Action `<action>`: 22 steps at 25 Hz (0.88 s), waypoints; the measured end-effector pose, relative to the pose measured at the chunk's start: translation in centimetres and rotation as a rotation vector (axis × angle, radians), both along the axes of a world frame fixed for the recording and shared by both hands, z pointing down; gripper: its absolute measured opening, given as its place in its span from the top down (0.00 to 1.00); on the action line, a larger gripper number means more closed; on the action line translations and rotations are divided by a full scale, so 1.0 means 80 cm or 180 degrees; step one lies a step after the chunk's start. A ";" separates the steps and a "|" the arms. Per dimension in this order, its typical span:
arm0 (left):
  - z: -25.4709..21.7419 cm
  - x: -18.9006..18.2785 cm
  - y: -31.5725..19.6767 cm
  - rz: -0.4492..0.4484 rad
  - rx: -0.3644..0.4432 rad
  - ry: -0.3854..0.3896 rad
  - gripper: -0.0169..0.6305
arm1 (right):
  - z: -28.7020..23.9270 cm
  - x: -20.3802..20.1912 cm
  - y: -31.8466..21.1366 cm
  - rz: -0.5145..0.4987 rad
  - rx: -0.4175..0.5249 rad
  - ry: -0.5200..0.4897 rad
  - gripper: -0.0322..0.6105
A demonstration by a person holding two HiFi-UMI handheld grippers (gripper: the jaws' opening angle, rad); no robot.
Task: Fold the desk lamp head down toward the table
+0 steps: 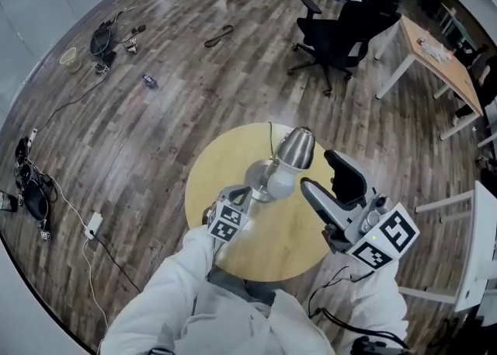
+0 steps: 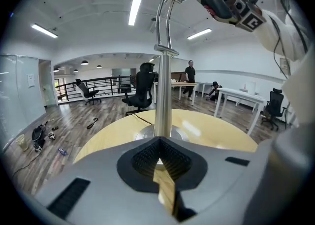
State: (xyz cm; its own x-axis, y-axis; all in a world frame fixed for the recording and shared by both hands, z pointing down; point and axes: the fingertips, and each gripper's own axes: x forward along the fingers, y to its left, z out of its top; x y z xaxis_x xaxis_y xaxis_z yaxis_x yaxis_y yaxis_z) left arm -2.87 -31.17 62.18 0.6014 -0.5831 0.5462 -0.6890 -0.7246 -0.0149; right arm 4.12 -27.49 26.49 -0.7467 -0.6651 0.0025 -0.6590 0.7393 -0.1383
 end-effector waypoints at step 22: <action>0.046 0.027 -0.031 0.0288 -0.0323 -0.0252 0.98 | 0.001 -0.028 -0.054 -0.0522 -0.0364 0.0008 0.51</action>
